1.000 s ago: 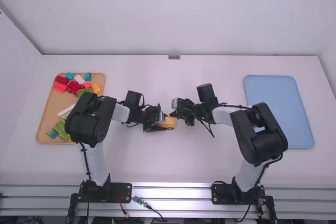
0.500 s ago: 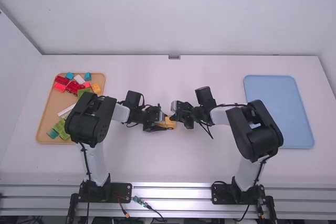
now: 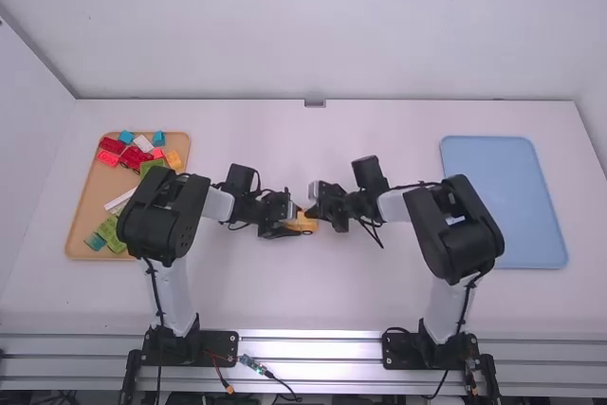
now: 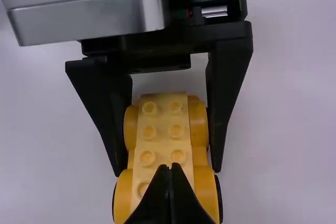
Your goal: Assemble lego blocks to make yellow taxi
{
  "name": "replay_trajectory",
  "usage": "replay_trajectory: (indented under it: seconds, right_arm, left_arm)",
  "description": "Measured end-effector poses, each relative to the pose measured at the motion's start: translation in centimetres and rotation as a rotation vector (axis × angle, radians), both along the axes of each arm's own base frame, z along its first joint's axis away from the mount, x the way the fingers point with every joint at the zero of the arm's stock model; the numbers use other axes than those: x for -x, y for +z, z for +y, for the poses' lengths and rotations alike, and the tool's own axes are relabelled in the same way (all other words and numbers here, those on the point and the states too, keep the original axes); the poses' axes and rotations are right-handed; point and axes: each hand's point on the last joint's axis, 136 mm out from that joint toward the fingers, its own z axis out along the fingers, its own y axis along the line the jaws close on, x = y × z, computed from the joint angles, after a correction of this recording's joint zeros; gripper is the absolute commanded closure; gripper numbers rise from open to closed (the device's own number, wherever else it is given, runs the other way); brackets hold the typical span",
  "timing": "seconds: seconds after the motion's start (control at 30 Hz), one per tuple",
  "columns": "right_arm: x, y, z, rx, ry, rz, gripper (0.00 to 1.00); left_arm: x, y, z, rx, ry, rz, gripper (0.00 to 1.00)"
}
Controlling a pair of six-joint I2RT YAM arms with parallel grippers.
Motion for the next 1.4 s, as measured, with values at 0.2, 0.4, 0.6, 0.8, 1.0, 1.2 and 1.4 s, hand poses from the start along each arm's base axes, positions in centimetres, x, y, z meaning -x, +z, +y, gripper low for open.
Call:
replay_trajectory:
  seconds: [0.2, 0.4, 0.6, 0.8, 1.0, 1.2, 1.4]
  right_arm:
    - [-0.3, -0.2, 0.5, 0.002, 0.01, 0.002, 1.0]
    - [0.1, -0.4, 1.4, -0.001, 0.028, 0.009, 1.0]
    - [0.1, -0.5, 1.4, -0.009, 0.036, -0.007, 1.0]
    - [0.2, -0.6, 1.4, -0.016, 0.04, -0.015, 1.0]
    - [0.1, -0.4, 1.1, 0.001, 0.035, 0.002, 1.0]
    - [-0.5, 0.4, 0.1, 0.042, -0.003, -0.053, 1.0]
    - [-3.7, 5.0, -1.4, 0.01, -0.083, -0.215, 1.0]
  left_arm:
    - [-0.1, 0.0, 0.2, 0.0, 0.015, 0.015, 0.58]
    - [-0.3, 0.0, 0.3, -0.001, 0.019, 0.008, 0.61]
    - [-0.4, 0.0, 0.3, -0.002, 0.022, 0.006, 0.62]
    - [-0.4, 0.0, 0.3, -0.002, 0.022, 0.005, 0.62]
    - [-0.4, 0.0, 0.2, -0.002, 0.017, -0.002, 0.62]
    - [-0.6, 0.1, 0.0, 0.0, 0.006, -0.03, 0.62]
    - [-0.6, 0.2, 0.0, 0.0, 0.003, -0.035, 0.61]
